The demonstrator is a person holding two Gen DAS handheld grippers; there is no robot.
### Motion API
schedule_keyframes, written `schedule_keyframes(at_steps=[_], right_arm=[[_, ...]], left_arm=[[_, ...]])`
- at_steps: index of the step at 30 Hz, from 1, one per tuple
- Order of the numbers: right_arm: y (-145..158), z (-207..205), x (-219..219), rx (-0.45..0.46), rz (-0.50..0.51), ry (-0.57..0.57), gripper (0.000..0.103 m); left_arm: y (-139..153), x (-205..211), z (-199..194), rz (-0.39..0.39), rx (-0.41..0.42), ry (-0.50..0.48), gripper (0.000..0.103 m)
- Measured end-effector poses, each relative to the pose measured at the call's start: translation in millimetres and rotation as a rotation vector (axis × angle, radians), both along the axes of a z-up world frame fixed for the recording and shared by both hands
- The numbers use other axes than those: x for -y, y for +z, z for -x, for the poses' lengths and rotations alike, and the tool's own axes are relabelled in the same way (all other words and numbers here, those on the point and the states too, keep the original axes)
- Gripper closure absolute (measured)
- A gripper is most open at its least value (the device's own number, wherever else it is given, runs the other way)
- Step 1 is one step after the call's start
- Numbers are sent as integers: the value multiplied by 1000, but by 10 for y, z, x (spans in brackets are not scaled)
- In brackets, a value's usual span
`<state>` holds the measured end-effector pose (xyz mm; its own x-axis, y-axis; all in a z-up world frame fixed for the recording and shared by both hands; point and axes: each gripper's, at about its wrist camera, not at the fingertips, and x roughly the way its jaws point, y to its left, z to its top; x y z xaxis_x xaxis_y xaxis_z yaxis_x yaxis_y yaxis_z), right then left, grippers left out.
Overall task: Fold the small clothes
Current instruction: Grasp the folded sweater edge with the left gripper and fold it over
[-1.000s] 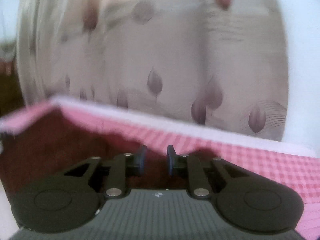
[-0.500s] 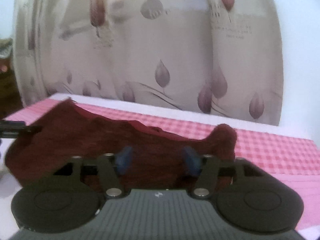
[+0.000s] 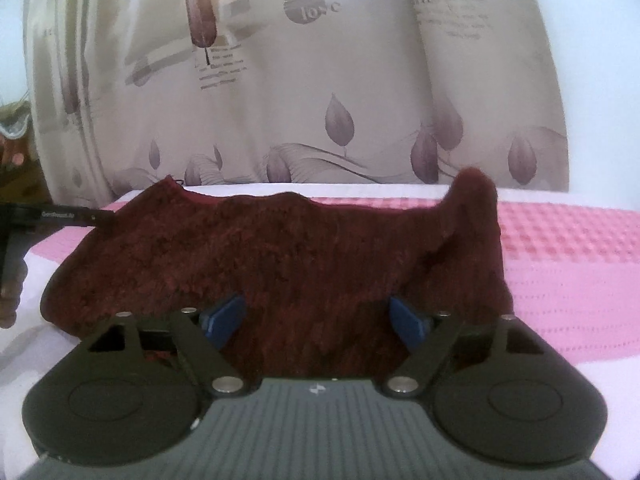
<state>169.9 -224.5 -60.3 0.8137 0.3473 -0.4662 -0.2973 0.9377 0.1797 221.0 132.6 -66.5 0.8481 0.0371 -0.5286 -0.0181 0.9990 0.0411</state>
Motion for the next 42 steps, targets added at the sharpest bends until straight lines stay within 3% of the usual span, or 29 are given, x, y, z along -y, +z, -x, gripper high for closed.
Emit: schedule_keyframes(at_steps=[3,6,13,20,23,25,28,30,34,36,39,42], right_arm=[[-22,21,-22,7,2,0,18],[-36,24,-7,9,-15,6,11],[-57,14,67,1,-72,-6,9],[-63,23,36,3,-65,-5,6],[-65,25,26,2,-64,-3,4],[-68,19,33,-1,-70,-4,4],[-72,37,64,4,-95,-22,4],[-79,54,94,9,-117,-26,4],[-69,91,215,25,-201,-45,5],[-19,49,326,-27,-323,-34,11],[209,-25,436,-65,-472,5,18],[579,-124,438,-79,-533,99,19]], left_arm=[[-29,-117,-163,71,-67,-97,15],[-109,-334,-389,225,-178,-210,15],[-401,-724,-803,529,-336,-390,15],[-537,-813,-1029,614,-336,-469,15],[-553,-737,-1011,576,-279,-439,20],[-541,-596,-918,509,-227,-375,37],[-513,-563,-851,592,-226,-321,70],[-356,-454,-764,528,-197,-285,76],[15,-110,-543,397,-151,-239,78],[197,82,-389,346,-117,-224,78],[383,411,-216,282,-66,-205,78],[483,777,-35,228,-10,-196,78]])
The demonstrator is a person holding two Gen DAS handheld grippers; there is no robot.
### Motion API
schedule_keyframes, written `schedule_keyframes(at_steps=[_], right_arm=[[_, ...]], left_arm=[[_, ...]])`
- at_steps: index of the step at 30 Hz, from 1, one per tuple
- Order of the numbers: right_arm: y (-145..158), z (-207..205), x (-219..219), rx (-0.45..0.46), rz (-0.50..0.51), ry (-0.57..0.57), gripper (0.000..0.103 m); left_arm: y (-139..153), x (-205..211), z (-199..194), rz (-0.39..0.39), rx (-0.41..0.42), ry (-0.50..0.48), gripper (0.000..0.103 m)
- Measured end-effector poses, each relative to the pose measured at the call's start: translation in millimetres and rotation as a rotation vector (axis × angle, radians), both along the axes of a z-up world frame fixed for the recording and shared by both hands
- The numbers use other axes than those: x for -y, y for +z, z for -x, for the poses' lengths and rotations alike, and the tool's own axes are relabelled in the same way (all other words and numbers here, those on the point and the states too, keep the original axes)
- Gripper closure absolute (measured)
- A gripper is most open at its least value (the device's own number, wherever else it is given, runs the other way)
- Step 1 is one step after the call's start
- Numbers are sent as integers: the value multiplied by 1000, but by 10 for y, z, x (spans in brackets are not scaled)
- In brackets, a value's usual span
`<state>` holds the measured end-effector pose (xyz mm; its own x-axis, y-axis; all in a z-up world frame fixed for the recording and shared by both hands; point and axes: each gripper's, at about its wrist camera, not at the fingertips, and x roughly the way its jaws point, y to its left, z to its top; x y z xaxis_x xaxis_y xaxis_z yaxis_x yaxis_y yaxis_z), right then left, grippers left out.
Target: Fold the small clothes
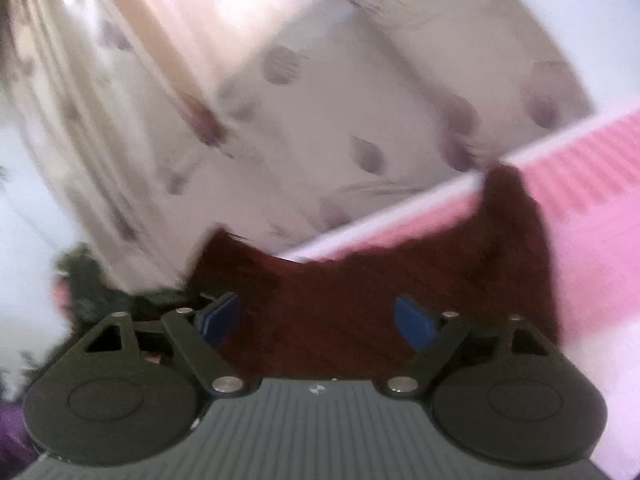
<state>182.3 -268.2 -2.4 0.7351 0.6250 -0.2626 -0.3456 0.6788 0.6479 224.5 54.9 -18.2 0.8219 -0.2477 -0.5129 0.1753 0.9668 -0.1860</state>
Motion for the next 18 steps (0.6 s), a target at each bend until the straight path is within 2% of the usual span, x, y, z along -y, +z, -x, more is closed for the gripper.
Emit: schedule_keyframes(at_steps=[2,3,7,9,13,16,18], right_arm=[[196,-132,-27,-40,-61,108,19],[280,-168,-40,-50,-71,121,19],[493,-408,-92,-131,-37,166,19],[490,-524,-107,-200,-31,204,19],[359,-706,-133,-309,22,192,19],[235,-825,-116,-357,-1,199,19],[208,-874,-114,-359,-20,199,19]], left_arm=[[17,268,99,-38,38,2,78],[10,393,149,-60,58,4,78],[-76,838,270,-124,119,1,77],[-105,989,329,-160,146,-5,77],[-209,1220,403,-219,189,-19,77],[-262,1322,440,-253,210,-24,77],[-293,1357,418,-271,218,-26,78]])
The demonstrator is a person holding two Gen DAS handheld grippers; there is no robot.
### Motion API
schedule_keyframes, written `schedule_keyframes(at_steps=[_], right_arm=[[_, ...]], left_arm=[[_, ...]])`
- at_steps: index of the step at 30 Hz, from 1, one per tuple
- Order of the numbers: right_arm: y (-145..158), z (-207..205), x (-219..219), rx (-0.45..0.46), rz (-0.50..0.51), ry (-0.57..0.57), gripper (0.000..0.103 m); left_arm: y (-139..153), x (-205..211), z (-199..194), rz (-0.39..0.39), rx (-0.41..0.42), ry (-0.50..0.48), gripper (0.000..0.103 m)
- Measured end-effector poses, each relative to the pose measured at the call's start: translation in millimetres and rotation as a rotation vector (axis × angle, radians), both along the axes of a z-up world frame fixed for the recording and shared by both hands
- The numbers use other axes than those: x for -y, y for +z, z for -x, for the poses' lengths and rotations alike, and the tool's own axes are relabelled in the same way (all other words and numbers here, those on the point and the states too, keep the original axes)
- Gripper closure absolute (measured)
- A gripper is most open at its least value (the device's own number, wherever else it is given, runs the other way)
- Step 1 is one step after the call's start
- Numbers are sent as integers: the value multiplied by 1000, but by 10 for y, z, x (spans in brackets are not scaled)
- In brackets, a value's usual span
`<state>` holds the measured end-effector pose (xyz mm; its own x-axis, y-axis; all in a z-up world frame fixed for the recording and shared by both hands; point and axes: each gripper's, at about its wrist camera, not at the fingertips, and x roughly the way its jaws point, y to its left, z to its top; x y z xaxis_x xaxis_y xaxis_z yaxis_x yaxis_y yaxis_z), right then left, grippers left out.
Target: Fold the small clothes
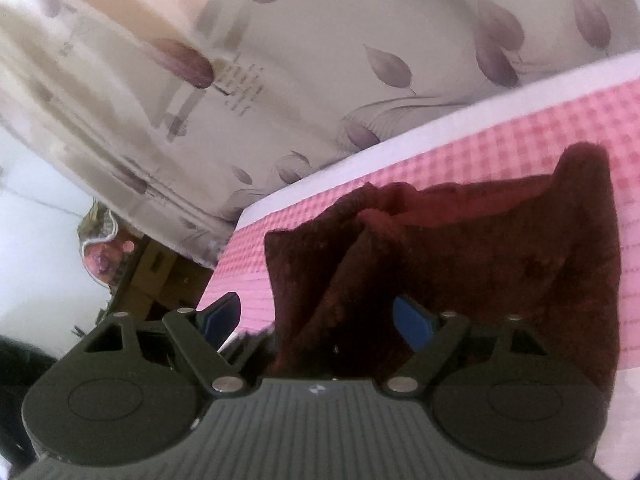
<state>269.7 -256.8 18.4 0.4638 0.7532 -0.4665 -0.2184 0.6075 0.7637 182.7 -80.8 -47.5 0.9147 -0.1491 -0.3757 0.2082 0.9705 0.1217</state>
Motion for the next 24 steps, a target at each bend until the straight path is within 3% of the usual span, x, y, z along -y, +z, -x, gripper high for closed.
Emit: schedule_keyframes(at_steps=[4,5,7,8,9,12,14,18,20,24], right_arm=[[-2,-144,-115,-15,18,41,20],[7,-168,-151,-10,31,52,24],[45,-196,-244,22,106,73,43],[57,-215,-276,41,147,80,61],[53,-219,-281,57,170,78,71],[59,-211,-253,126,233,66,80],[30,-208,-169,151,217,56,81],[19,-211,37,177,165,14,82],[21,-229,181,189,134,-20,82],[20,-287,527,226,89,-56,82]], left_arm=[[-65,115,5,-58,24,-4,78],[-79,128,10,-68,30,-2,78],[-97,138,-8,-75,33,6,78],[-101,159,0,-73,31,7,78],[-98,155,-8,-72,30,3,78],[-14,128,55,-44,17,-27,74],[93,58,147,18,-13,-44,68],[418,-195,515,210,-28,-126,35],[599,-379,701,299,-13,-142,32],[728,-710,750,387,-4,-84,30]])
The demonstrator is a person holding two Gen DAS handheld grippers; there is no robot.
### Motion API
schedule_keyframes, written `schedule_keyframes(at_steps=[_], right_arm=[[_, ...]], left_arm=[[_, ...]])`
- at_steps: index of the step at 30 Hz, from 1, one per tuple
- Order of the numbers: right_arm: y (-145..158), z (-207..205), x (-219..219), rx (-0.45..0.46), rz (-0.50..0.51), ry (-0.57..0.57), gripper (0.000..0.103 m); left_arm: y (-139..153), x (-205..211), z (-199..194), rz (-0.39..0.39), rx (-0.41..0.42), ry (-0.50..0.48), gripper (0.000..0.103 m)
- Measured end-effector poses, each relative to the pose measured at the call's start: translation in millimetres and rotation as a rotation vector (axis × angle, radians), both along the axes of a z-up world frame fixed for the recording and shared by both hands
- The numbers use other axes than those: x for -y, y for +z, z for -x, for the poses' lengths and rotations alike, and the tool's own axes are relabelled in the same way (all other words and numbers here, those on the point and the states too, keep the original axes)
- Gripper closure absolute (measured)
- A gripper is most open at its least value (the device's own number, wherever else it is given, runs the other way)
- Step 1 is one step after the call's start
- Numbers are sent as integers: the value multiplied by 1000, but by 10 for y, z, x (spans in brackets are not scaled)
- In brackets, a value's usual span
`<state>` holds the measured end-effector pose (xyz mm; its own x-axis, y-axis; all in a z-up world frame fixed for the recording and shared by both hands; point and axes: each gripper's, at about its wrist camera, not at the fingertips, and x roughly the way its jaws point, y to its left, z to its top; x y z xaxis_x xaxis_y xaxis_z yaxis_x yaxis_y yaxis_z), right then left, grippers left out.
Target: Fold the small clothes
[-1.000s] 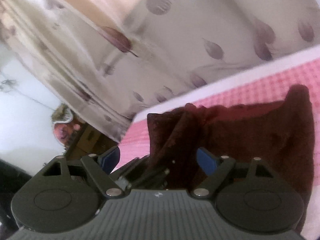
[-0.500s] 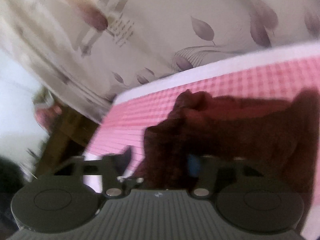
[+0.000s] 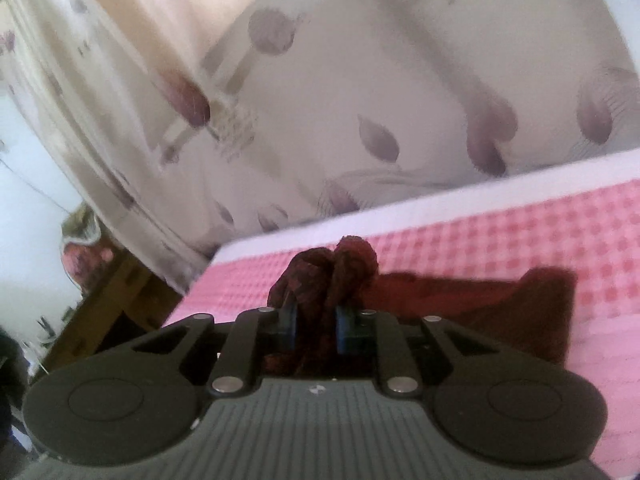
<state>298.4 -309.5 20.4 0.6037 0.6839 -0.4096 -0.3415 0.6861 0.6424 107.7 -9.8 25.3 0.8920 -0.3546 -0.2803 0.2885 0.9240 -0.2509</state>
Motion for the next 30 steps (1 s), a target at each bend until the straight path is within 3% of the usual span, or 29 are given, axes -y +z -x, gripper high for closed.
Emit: schedule_keyframes(at_steps=[5,9,13,16,24,30], right_arm=[[-113,-90,397,24,-75,-34,82],[-311,-119,589,32,-102,-54,82],[-629,-115,842,17,-170,-115,82],[-820,-115,979,18,-213,-150,82],[-1173,-208,1059,7,-272,-189,82],[-1343,-240,1017,2,-229,-189,82]], left_arm=[[-163,-60,-320,96,-90,-101,28],[-229,342,-371,11,-74,-213,30],[-434,764,-379,-19,-147,-359,29],[-582,998,-360,-60,-148,-416,29],[-959,1262,-523,-116,-223,-444,29],[-987,1428,-452,-197,-169,-458,21]])
